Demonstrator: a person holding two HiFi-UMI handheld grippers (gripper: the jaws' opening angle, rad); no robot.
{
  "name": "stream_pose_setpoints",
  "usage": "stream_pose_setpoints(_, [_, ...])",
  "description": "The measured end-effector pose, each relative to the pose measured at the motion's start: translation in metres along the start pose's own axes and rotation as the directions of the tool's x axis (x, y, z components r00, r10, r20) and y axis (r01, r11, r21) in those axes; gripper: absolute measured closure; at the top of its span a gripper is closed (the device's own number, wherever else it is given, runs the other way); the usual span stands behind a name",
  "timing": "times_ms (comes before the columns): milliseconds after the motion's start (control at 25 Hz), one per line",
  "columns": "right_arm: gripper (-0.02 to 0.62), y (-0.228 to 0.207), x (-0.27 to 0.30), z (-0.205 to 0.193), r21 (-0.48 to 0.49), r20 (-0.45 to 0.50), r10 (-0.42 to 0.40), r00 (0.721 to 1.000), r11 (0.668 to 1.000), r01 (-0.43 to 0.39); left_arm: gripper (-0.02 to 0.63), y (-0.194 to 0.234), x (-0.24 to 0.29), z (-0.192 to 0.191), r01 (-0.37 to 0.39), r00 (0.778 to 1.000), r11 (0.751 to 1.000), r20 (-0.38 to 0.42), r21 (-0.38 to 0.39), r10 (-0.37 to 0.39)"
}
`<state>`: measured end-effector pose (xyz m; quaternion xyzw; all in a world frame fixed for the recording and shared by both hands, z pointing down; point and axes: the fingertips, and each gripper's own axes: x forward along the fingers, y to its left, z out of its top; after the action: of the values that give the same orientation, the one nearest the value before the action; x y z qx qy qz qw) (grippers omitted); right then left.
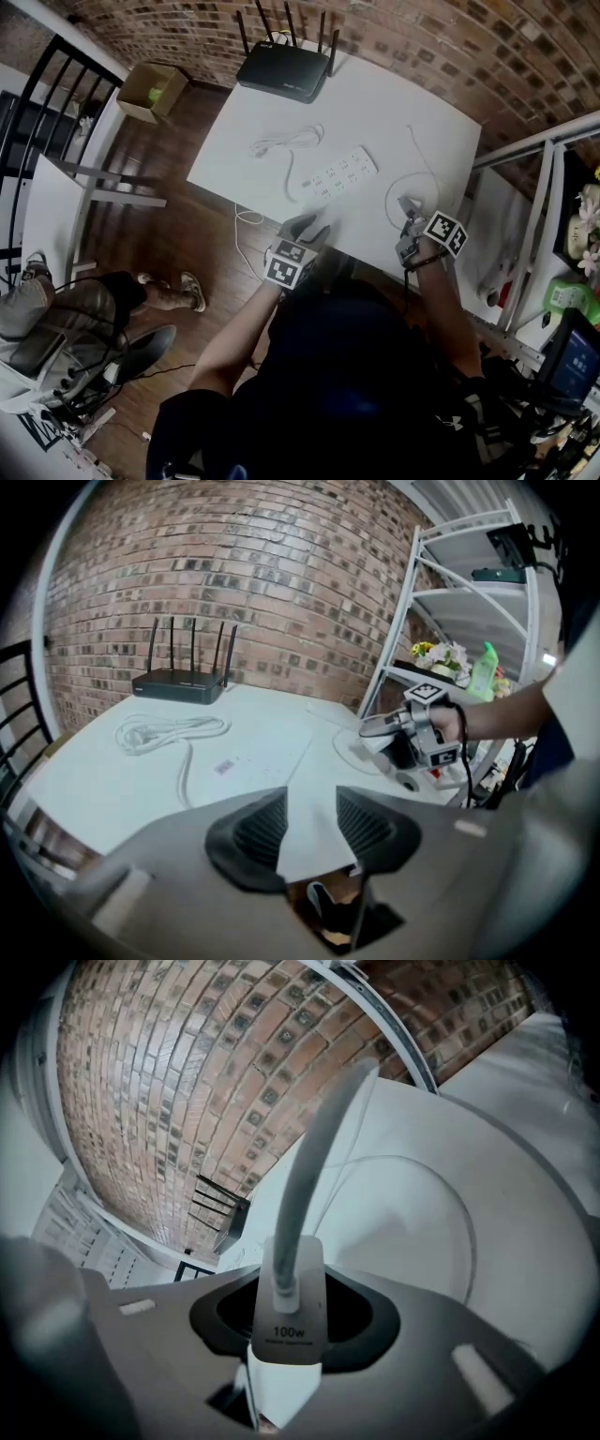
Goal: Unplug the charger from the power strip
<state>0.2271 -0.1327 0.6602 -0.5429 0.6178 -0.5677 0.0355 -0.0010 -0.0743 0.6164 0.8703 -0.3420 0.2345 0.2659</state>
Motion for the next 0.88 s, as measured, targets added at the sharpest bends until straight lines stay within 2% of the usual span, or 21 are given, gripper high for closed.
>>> stream_pose_setpoints(160, [0.453,-0.01,0.001,-0.002,0.028,-0.007,-0.011,1.0,1.0,0.011,0.445,0.008,0.001,-0.006,-0.023,1.0,0.999,-0.006,0.023,0.023])
stream_pose_setpoints(400, [0.453,-0.024,0.006,-0.007,0.073,-0.02,-0.033,0.999,0.997,0.035,0.445,0.003,-0.002,-0.001,-0.008,1.0,1.0,-0.017,0.004,0.008])
stream_pose_setpoints(640, [0.451,-0.034,0.01,-0.011,0.027,-0.05,-0.076,0.996,0.997,0.077,0.445,0.003,0.001,-0.004,-0.005,1.0,1.0,-0.017,0.0,0.005])
stream_pose_setpoints(880, [0.419,-0.032,0.011,-0.014,-0.009,-0.07,-0.09,0.994,0.996,0.089,0.444,0.002,-0.001,-0.003,0.0,1.0,1.0,-0.019,-0.002,0.0])
